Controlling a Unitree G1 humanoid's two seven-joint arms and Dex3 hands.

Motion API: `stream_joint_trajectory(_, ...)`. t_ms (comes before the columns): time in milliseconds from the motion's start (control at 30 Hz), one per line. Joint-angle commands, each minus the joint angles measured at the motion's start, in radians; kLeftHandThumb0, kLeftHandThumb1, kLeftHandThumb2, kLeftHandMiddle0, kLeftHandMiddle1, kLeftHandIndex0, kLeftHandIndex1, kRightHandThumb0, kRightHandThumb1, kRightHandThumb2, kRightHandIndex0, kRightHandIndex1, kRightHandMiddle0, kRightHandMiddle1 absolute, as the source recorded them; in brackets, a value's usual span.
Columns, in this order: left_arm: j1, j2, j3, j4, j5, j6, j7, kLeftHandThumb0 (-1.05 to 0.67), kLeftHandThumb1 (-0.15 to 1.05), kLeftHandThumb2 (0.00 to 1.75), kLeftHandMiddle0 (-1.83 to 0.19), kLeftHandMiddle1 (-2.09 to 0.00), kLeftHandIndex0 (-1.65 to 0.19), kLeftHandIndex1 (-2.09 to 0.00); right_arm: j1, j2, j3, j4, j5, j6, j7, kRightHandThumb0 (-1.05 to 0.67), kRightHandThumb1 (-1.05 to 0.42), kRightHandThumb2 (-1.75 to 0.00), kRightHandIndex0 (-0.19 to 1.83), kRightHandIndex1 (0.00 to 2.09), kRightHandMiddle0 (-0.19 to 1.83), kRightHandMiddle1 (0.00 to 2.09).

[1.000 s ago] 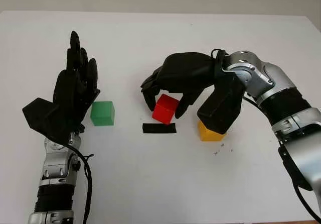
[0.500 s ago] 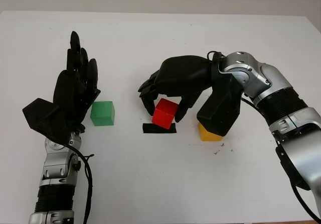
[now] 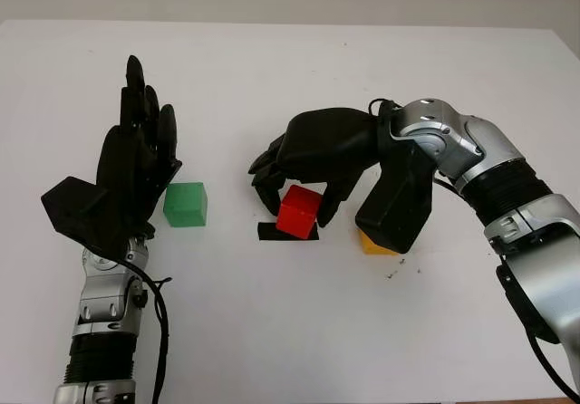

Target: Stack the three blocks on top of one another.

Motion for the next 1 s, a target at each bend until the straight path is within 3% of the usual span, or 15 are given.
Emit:
stream_joint_trajectory(0,0.016,-0.003,-0.006,-0.015,0.011,-0.004,0.008,-0.68,1.05,0.59,0.19,0.0,0.19,0.0,-0.011,0.004,0.004,0.003,-0.004,-0.007,-0.009,-0.49,-0.84,-0.06,0.44,0.05,0.54,1.36)
stream_joint_trajectory(300,0.014,-0.001,-0.005,-0.009,0.014,-0.007,-0.001,-0.68,1.05,0.59,0.19,0.0,0.19,0.0,-0.012,0.002,0.022,0.024,-0.057,-0.04,-0.083,-0.54,-0.85,-0.06,0.47,0.06,0.52,1.37)
stream_joint_trajectory(433,0.011,0.0,-0.003,-0.005,0.012,-0.009,-0.004,-0.68,1.05,0.6,0.19,0.0,0.19,0.0,-0.009,0.004,0.019,0.038,-0.043,-0.041,-0.082,-0.63,-0.84,-0.05,0.44,0.04,0.38,1.37)
stream_joint_trajectory(567,0.008,0.004,-0.004,0.004,0.021,-0.019,-0.003,-0.68,1.05,0.61,0.19,0.0,0.19,0.0,-0.008,0.002,0.014,0.04,-0.034,-0.045,-0.085,-0.68,-0.85,-0.05,0.36,0.02,0.24,1.03)
stream_joint_trajectory(767,0.003,0.007,-0.004,0.016,0.029,-0.03,-0.004,-0.68,1.05,0.61,0.19,0.0,0.19,0.0,-0.006,0.002,0.012,0.037,-0.004,-0.043,-0.061,-0.68,-0.85,-0.05,0.29,0.01,0.21,0.82)
stream_joint_trajectory(967,0.0,0.006,-0.004,0.019,0.027,-0.03,-0.005,-0.68,1.05,0.61,0.19,0.0,0.19,0.0,-0.009,-0.007,-0.009,0.022,0.088,-0.023,0.01,-0.69,-0.84,-0.05,0.15,0.01,0.17,0.39)
